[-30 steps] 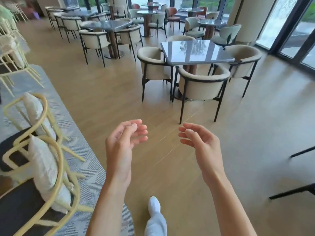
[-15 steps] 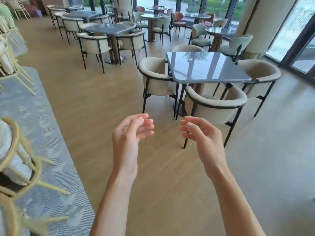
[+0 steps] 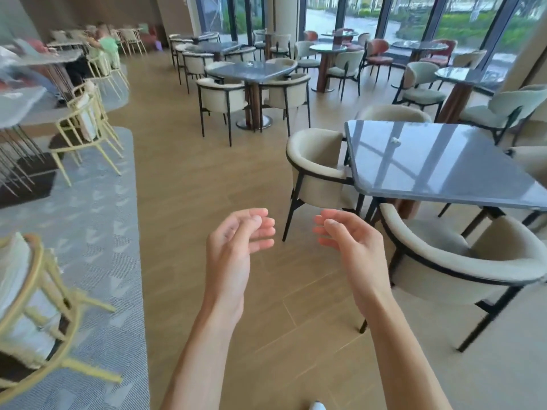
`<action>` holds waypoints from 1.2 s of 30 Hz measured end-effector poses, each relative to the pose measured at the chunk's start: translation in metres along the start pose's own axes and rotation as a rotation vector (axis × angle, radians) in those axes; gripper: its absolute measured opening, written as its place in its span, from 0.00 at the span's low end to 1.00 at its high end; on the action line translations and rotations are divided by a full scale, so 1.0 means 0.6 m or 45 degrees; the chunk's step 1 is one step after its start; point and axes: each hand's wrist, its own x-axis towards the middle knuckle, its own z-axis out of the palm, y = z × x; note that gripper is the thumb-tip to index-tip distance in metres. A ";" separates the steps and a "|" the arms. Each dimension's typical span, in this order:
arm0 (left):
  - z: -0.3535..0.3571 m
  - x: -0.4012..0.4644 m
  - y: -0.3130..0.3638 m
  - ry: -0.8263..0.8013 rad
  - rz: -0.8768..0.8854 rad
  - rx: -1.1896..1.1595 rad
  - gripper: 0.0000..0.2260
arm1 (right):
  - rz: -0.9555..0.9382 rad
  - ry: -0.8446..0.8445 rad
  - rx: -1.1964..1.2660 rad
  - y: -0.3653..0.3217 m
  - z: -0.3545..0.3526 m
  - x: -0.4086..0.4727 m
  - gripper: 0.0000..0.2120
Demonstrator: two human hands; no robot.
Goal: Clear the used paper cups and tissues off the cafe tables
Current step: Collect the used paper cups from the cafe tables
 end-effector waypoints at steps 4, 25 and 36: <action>0.081 0.139 0.021 0.039 0.115 -0.068 0.08 | -0.033 -0.105 0.050 -0.017 0.017 0.172 0.07; 0.135 0.896 -0.067 0.202 0.038 -0.114 0.10 | 0.004 -0.168 0.019 0.050 0.335 0.889 0.07; 0.196 1.254 -0.078 0.037 -0.001 -0.075 0.09 | 0.049 -0.031 0.055 0.056 0.462 1.202 0.08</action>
